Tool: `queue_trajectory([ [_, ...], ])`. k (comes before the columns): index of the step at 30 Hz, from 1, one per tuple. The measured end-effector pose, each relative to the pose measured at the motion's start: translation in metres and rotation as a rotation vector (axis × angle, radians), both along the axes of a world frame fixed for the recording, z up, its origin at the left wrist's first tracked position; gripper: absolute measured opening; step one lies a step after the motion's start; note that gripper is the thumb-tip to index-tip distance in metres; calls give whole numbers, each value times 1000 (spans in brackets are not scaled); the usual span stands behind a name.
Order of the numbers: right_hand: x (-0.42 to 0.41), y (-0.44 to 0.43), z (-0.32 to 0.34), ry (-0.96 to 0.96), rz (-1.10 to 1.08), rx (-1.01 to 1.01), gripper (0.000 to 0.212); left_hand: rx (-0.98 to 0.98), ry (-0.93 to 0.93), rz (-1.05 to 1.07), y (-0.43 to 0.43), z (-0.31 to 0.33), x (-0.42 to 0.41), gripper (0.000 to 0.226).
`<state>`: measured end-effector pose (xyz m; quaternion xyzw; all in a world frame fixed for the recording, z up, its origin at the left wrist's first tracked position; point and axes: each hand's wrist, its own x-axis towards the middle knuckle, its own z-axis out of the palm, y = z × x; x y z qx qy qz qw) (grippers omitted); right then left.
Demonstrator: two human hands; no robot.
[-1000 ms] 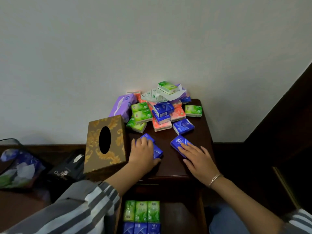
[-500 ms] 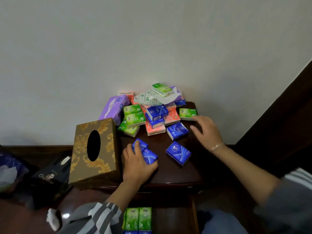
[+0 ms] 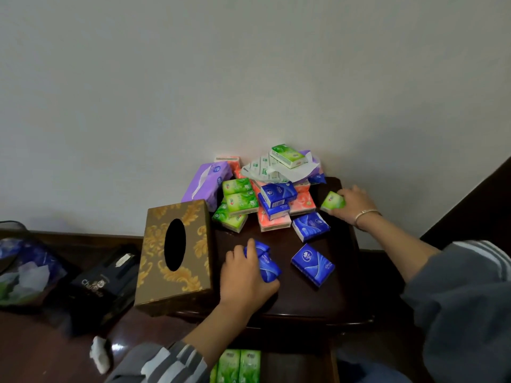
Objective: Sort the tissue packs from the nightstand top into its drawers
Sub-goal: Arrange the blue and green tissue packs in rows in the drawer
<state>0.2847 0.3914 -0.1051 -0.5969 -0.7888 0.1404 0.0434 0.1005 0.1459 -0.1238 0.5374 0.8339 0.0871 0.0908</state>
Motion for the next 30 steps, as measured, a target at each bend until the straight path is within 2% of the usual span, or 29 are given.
queue_trajectory([
  [4,21,-44,25,342,-93,149,54,327,48,-119,-21,45,-16,103],
  [7,-1,-91,50,498,138,238,53,559,93,-40,-26,69,-62,98],
  [9,-37,-115,65,455,390,220,56,527,58,84,-27,77,-97,96],
  [12,-106,-129,73,234,610,194,60,384,-14,217,-32,65,-127,97],
  [16,-173,-116,61,-9,652,94,62,406,-87,265,-40,45,-133,101],
  [20,-193,-96,44,-148,638,10,63,454,-72,263,-38,39,-136,102],
  [22,-195,-90,38,-155,629,-36,67,461,-69,249,-38,37,-137,102],
  [26,-192,-84,37,-46,572,-82,70,469,-58,248,-36,35,-137,102],
  [30,-190,-79,34,28,514,-149,89,470,-48,252,-35,34,-136,102],
])
